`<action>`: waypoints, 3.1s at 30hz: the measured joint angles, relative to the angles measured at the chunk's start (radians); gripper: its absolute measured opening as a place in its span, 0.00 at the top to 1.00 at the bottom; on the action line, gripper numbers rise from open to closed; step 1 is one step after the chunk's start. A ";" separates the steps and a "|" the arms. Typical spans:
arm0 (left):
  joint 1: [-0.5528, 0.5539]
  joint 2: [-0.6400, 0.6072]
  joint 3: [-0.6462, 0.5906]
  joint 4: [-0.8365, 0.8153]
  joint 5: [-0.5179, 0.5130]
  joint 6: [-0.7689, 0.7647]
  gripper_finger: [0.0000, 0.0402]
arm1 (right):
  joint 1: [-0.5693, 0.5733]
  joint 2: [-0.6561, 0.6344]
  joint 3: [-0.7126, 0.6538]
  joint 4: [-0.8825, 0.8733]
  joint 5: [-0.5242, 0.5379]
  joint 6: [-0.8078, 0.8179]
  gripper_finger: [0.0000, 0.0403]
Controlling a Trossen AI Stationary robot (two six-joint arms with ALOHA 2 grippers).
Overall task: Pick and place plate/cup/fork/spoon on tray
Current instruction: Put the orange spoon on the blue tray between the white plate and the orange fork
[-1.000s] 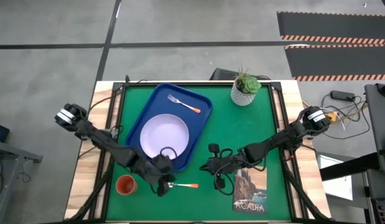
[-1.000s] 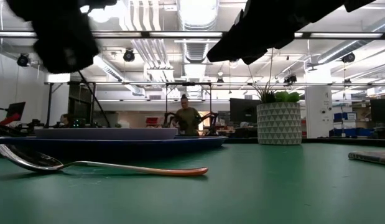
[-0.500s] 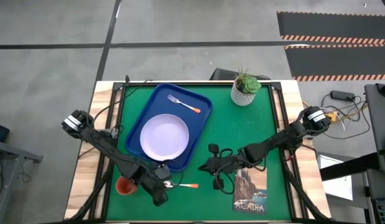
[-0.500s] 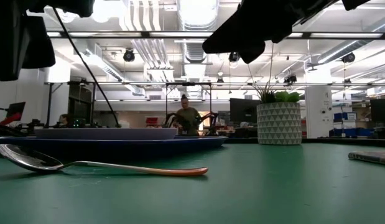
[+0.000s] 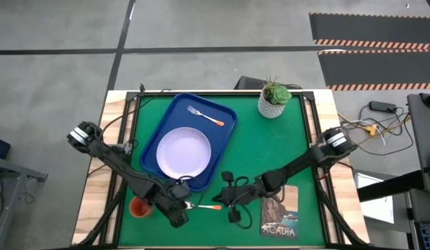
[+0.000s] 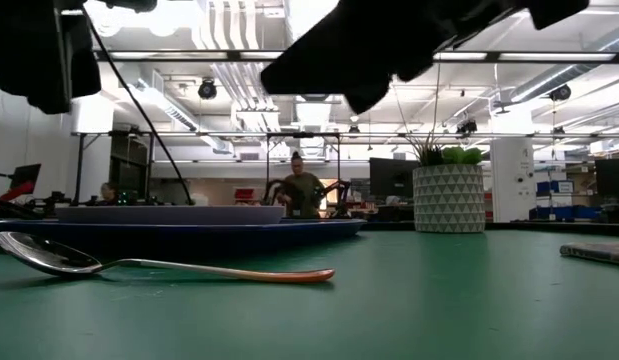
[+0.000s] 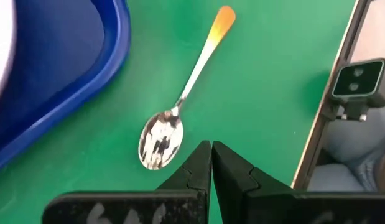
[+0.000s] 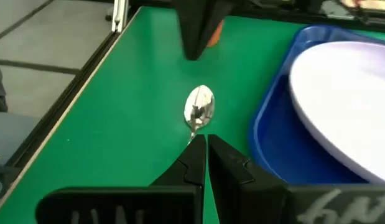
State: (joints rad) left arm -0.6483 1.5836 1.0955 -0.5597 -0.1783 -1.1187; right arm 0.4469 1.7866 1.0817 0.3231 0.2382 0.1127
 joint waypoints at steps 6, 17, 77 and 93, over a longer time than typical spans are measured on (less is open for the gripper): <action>0.000 -0.011 -0.001 -0.001 -0.042 0.000 1.00 | 0.000 0.119 0.139 -0.041 -0.003 -0.044 0.98; 0.000 -0.012 0.000 -0.038 -0.089 0.019 1.00 | 0.000 0.292 0.353 -0.180 -0.010 -0.053 0.94; 0.000 -0.184 -0.017 -0.078 -0.430 0.298 1.00 | -0.015 0.406 0.352 -0.129 0.032 0.099 0.77; 0.000 -0.184 -0.017 -0.078 -0.430 0.297 1.00 | -0.029 0.397 0.351 -0.145 -0.013 0.108 0.97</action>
State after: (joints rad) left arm -0.6479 1.3998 1.0790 -0.6376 -0.6079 -0.8215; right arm 0.4179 2.1838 1.4330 0.1778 0.2255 0.2203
